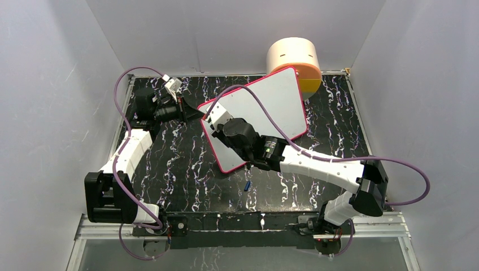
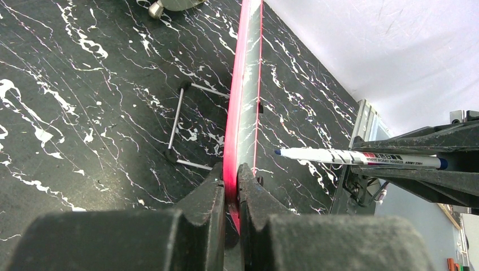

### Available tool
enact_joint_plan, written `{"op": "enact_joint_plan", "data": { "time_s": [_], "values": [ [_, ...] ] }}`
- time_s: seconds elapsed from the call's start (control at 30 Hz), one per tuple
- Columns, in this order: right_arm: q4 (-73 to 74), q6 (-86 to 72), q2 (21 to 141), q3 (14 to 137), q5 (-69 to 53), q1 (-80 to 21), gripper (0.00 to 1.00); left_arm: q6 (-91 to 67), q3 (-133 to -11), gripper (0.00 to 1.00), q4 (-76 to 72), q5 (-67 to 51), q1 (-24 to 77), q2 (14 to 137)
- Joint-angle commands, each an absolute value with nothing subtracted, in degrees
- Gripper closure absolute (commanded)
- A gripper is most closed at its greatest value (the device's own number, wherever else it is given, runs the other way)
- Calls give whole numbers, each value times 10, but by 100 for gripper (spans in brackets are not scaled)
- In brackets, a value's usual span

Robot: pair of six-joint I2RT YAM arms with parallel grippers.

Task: Write a sentence on the whiteboard

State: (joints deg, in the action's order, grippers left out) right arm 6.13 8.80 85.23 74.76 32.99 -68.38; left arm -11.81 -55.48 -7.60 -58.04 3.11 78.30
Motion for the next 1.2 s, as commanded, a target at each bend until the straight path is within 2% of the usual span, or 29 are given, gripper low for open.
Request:
{"op": "enact_joint_plan", "data": {
  "time_s": [0.0, 0.4, 1.17],
  "values": [
    [43, 88, 858, 778, 360, -686, 100, -63, -548, 100, -34, -558, 43, 779],
    [23, 88, 863, 772, 359, -686, 100, -105, -535, 100, -89, -589, 43, 772],
    [5, 95, 878, 771, 373, -686, 100, -116, -533, 100, -102, -600, 43, 775]
  ]
}}
